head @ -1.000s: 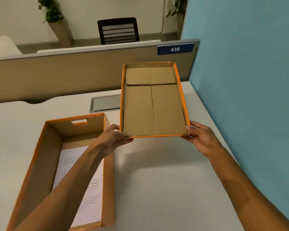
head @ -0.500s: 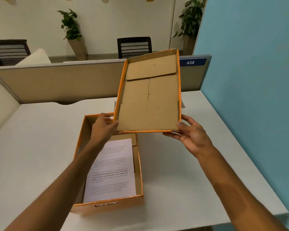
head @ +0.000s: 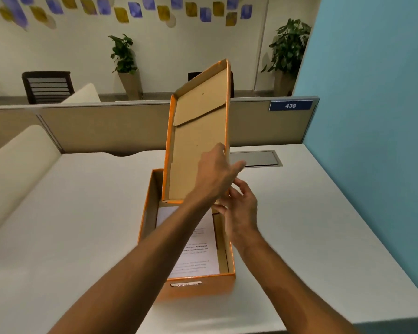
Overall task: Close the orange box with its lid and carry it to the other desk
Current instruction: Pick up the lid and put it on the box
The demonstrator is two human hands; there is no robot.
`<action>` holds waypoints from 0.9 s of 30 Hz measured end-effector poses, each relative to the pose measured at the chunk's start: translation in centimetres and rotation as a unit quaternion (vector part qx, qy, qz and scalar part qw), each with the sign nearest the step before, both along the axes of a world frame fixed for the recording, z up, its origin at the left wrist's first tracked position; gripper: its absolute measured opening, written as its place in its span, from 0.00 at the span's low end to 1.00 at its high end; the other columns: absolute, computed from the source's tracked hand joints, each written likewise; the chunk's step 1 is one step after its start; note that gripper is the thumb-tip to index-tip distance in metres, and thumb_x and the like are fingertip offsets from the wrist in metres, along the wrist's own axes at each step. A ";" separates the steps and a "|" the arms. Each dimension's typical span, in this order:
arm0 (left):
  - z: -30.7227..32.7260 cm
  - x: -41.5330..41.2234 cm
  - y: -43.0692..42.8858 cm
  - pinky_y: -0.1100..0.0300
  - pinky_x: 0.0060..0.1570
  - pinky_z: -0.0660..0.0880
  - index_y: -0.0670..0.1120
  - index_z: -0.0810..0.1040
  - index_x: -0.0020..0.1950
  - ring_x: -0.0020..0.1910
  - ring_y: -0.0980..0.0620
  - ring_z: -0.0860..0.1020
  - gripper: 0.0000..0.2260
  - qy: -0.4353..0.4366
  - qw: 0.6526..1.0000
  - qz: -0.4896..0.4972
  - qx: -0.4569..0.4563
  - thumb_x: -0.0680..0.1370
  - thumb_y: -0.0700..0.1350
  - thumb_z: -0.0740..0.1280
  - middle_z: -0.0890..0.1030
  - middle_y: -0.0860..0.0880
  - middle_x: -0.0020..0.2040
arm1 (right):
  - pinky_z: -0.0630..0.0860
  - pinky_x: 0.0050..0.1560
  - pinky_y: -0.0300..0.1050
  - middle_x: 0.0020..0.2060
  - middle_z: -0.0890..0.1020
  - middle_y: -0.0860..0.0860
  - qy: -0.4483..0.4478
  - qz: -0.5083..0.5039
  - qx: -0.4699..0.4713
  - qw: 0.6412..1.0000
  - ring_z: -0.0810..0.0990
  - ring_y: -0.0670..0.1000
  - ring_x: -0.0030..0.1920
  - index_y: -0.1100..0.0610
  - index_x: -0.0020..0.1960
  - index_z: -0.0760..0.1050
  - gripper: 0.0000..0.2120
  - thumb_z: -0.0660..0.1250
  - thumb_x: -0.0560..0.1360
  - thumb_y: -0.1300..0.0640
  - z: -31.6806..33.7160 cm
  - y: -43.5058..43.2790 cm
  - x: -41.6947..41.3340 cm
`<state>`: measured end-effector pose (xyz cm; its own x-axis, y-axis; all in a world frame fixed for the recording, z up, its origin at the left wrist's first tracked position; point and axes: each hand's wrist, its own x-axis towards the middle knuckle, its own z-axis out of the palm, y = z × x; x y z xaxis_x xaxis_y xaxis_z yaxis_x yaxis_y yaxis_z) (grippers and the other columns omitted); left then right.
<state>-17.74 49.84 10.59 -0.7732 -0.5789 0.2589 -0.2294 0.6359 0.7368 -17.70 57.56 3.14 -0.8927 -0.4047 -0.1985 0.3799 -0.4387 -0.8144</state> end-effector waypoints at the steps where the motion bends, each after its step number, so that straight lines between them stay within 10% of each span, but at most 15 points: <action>1: -0.1 0.2 -0.1 0.53 0.45 0.82 0.42 0.74 0.62 0.41 0.48 0.81 0.21 0.007 1.000 0.017 -0.008 0.74 0.52 0.73 0.80 0.47 0.46 | 0.79 0.59 0.59 0.53 0.87 0.56 0.011 -0.004 0.007 1.000 0.85 0.58 0.55 0.54 0.59 0.80 0.15 0.56 0.84 0.52 0.0 -0.5 0.6; 11: -0.5 1.9 -2.3 0.50 0.50 0.81 0.43 0.67 0.66 0.46 0.44 0.83 0.21 0.040 0.987 0.153 -0.033 0.76 0.42 0.72 0.81 0.43 0.55 | 0.81 0.55 0.46 0.58 0.82 0.60 0.109 0.009 0.010 0.994 0.83 0.56 0.58 0.60 0.68 0.73 0.23 0.60 0.81 0.46 -1.2 -3.7 4.1; 16: -0.6 3.0 -5.1 0.49 0.51 0.82 0.46 0.69 0.58 0.43 0.49 0.82 0.17 0.075 0.985 0.143 0.069 0.75 0.44 0.74 0.80 0.48 0.51 | 0.74 0.50 0.24 0.59 0.81 0.46 0.348 0.003 0.173 0.921 0.80 0.45 0.58 0.57 0.69 0.74 0.23 0.73 0.75 0.58 -1.7 -4.1 3.4; 21: -0.2 4.7 -7.5 0.48 0.53 0.79 0.48 0.68 0.58 0.51 0.48 0.79 0.20 0.120 0.970 0.125 0.167 0.73 0.46 0.75 0.77 0.50 0.56 | 0.81 0.54 0.40 0.58 0.82 0.46 0.327 0.026 0.224 0.918 0.82 0.44 0.55 0.50 0.65 0.77 0.20 0.70 0.76 0.45 -2.4 -3.8 1.4; 27: 0.4 7.6 -11.2 0.46 0.49 0.81 0.44 0.69 0.58 0.51 0.44 0.83 0.22 0.170 0.930 0.095 0.312 0.70 0.38 0.77 0.82 0.43 0.55 | 0.80 0.58 0.48 0.55 0.84 0.53 0.292 -0.062 0.298 0.907 0.81 0.49 0.55 0.56 0.61 0.80 0.13 0.70 0.78 0.55 -3.1 -2.1 -4.0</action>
